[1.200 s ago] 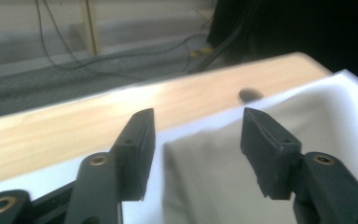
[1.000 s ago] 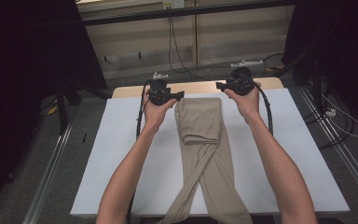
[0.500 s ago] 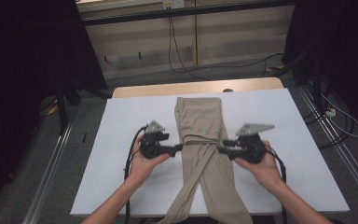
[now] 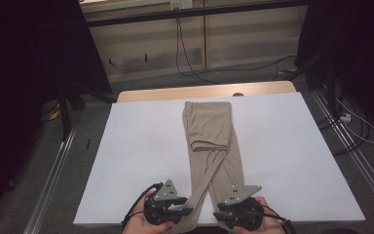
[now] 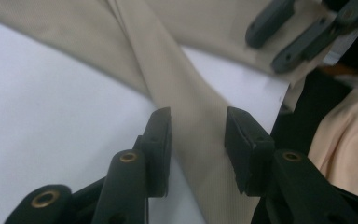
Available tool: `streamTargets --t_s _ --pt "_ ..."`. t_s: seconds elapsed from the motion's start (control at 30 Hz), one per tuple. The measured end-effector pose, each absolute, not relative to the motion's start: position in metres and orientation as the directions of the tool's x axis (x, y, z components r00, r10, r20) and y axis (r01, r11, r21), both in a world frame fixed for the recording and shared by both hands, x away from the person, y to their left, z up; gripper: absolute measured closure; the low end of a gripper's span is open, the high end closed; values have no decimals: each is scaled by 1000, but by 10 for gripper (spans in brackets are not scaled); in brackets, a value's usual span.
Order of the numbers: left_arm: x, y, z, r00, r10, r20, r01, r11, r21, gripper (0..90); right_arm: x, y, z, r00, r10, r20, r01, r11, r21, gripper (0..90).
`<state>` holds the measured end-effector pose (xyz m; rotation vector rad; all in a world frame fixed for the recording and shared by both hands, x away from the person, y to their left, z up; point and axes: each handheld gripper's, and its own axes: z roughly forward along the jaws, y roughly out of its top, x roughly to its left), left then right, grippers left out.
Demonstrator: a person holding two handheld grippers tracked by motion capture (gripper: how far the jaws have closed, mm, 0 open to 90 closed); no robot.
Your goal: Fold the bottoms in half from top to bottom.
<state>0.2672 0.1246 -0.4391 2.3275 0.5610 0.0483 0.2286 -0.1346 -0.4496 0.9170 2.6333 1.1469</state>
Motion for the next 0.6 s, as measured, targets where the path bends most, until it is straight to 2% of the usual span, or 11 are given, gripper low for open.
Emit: streamTargets --t_s 0.07,0.17,0.2,0.23,0.27,0.3,0.33,0.5,0.6 --pt "268 122 -444 904 408 -126 384 -647 658 581 226 -133 -450 -815 569 108 466 535 705 615" --pt "267 120 -443 906 410 -107 375 -655 656 591 223 -124 -450 -818 573 41 432 568 701 647" --pt "267 121 -442 907 409 -100 371 -662 651 629 222 -123 -450 -817 576 31 429 572 699 669" --pt "267 121 -442 909 399 -118 375 -664 646 716 222 -121 -450 -814 581 26 431 572 698 719" --pt "267 120 -442 908 388 -159 394 -661 639 835 222 -121 -450 -809 587 19 430 571 699 824" --pt "265 118 -441 907 397 -145 392 -664 636 891 223 -120 -450 -801 598 16 435 565 701 884" --pt "263 117 -440 908 398 -134 387 -670 634 896 224 -120 -449 -796 605 26 448 559 698 892" --pt "266 120 -432 897 392 -206 423 -618 663 900 230 -111 -451 -799 593 103 470 507 723 894" --pt "265 124 -426 895 384 -227 426 -584 691 900 235 -103 -447 -776 603 186 521 445 729 887"
